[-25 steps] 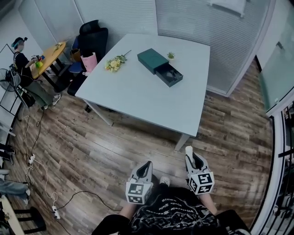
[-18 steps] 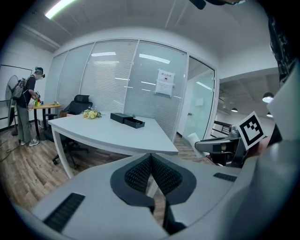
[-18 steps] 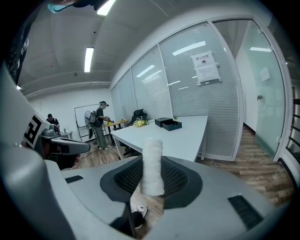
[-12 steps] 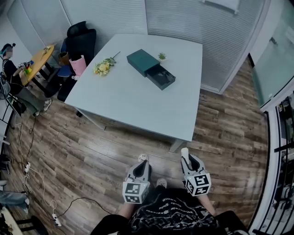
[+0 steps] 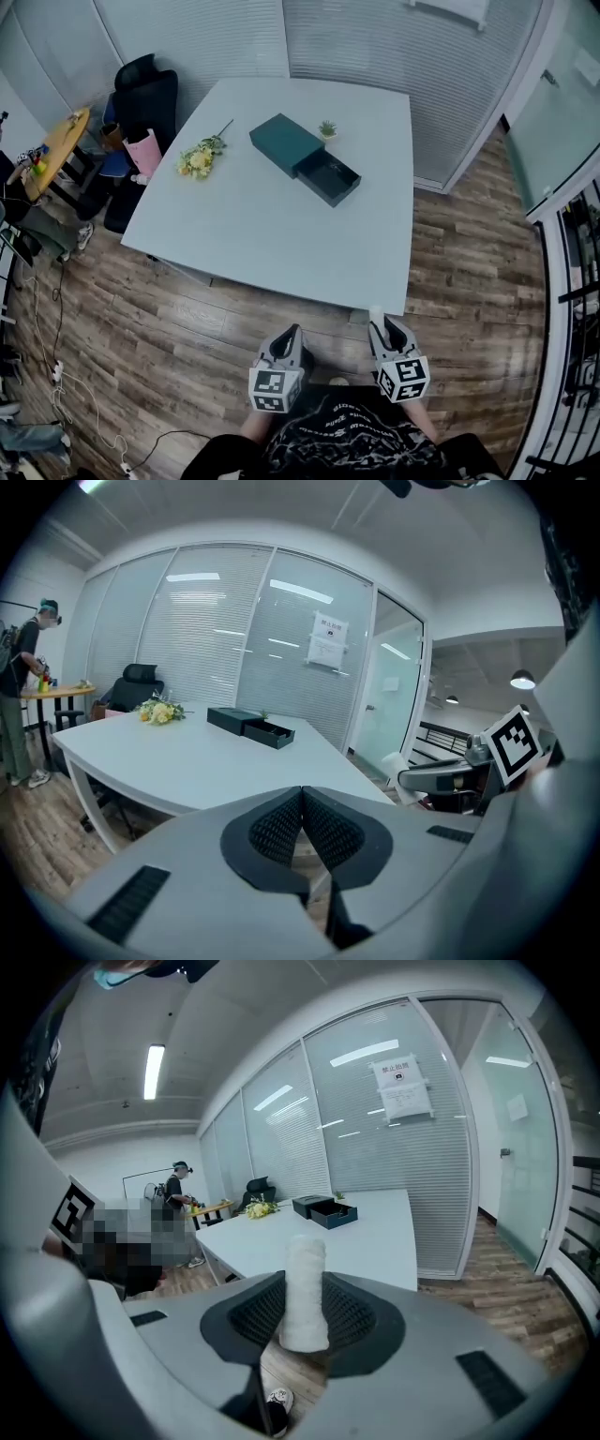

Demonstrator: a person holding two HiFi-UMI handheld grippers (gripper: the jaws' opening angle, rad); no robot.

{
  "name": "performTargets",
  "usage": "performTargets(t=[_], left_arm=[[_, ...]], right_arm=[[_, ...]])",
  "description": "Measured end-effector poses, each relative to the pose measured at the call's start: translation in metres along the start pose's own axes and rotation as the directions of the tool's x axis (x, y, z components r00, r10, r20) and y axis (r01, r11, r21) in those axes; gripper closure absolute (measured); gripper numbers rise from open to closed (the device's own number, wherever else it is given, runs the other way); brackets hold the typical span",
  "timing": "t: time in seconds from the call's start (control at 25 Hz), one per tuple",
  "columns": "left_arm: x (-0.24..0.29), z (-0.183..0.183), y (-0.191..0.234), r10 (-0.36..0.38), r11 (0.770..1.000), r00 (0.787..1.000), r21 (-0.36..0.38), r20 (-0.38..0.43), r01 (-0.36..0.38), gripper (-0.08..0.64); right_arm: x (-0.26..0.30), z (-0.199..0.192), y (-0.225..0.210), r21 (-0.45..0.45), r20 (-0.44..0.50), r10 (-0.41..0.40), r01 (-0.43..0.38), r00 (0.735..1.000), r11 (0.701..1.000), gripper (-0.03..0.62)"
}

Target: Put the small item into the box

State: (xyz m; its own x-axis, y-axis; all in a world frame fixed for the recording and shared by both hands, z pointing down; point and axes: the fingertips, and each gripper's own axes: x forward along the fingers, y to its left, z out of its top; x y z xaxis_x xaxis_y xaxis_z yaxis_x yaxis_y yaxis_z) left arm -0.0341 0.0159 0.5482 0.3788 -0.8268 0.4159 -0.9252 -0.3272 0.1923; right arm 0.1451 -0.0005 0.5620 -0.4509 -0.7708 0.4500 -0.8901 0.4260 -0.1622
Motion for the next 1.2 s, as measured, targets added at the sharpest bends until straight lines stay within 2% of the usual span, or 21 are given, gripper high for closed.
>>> performTargets(t=[0.32, 0.64, 0.96, 1.2], left_arm=[[0.051, 0.049, 0.059, -0.085, 0.995, 0.996, 0.055, 0.013, 0.084, 0.543], [0.08, 0.064, 0.093, -0.151, 0.986, 0.989, 0.064, -0.014, 0.151, 0.543], [0.097, 0.077, 0.118, -0.125, 0.991, 0.992, 0.037, -0.011, 0.125, 0.543], [0.112, 0.089, 0.121, -0.095, 0.995, 0.995, 0.017, 0.005, 0.095, 0.543]], right_arm=[[0.056, 0.037, 0.004, 0.029, 0.035, -0.101, 0.1, 0.994, 0.995, 0.463], [0.095, 0.045, 0.016, 0.056, 0.013, -0.15, 0.149, 0.989, 0.987, 0.463], [0.117, 0.06, 0.016, 0.003, -0.014, -0.132, 0.132, 0.991, 0.991, 0.463], [0.134, 0.071, 0.002, 0.006, -0.022, -0.111, 0.112, 0.994, 0.994, 0.463]])
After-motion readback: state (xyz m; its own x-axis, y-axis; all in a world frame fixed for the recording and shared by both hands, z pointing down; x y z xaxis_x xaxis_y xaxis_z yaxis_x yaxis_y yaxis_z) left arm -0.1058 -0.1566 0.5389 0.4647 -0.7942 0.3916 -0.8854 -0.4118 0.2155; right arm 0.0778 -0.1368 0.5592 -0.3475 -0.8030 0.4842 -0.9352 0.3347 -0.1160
